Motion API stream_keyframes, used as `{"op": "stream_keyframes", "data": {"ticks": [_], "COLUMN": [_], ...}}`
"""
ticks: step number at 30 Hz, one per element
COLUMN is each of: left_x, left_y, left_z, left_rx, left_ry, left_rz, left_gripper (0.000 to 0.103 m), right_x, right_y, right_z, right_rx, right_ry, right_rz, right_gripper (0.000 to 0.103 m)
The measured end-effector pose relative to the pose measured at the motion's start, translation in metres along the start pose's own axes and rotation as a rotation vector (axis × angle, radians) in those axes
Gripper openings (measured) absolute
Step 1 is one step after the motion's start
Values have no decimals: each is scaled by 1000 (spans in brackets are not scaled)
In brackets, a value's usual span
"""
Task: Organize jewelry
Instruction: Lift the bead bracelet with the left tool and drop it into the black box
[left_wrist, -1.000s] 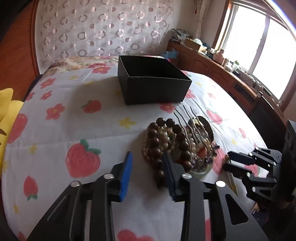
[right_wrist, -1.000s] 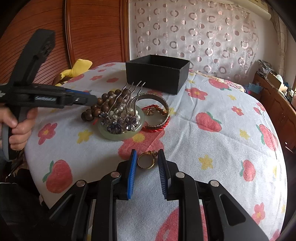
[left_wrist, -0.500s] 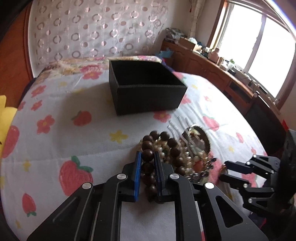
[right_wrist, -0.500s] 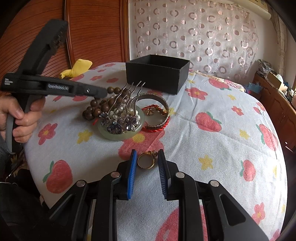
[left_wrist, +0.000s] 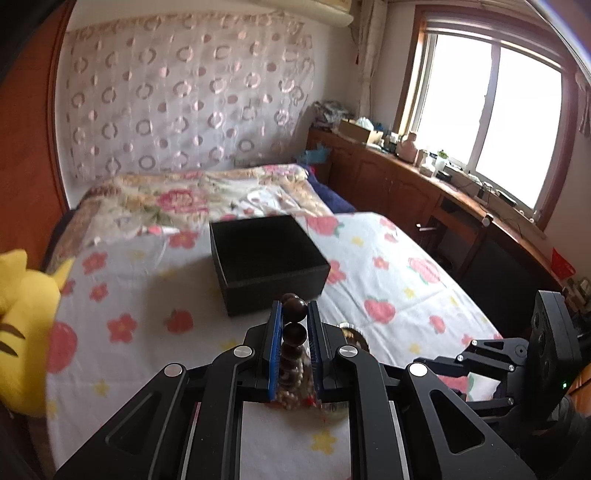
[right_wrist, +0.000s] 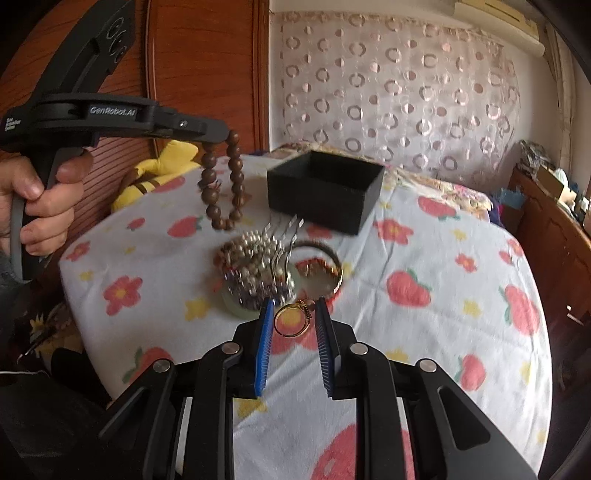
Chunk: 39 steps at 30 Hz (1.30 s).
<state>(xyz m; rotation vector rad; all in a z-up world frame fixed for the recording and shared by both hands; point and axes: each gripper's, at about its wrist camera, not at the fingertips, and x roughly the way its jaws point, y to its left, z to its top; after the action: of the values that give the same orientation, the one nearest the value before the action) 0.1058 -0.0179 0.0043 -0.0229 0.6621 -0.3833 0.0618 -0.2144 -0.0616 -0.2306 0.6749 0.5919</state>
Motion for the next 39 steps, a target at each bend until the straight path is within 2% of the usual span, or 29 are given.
{"op": "stream_keyframes", "data": {"ticks": [8, 16, 24, 28, 36, 39], "left_x": [1, 28, 50, 72, 108, 107], "left_y": [3, 10, 25, 30, 44, 46], "left_z": [32, 58, 82, 81, 53, 44], "left_rx": [23, 27, -14, -25, -42, -39], "left_ry": [-41, -43, -38, -6, 81, 89], "left_rz": [40, 72, 75, 98, 133, 137], "left_gripper": [12, 12, 12, 12, 13, 22], "right_x": [2, 15, 35, 50, 96, 111], "right_y": [-4, -27, -47, -48, -53, -58], "right_z": [29, 63, 99, 111, 121, 122], "right_rx": [-32, -16, -26, -43, -50, -22], "right_ry": [-39, -89, -117, -117, -34, -5], "right_rz": [-20, -50, -65, -54, -51, -34], "right_gripper": [25, 25, 25, 25, 25, 25]}}
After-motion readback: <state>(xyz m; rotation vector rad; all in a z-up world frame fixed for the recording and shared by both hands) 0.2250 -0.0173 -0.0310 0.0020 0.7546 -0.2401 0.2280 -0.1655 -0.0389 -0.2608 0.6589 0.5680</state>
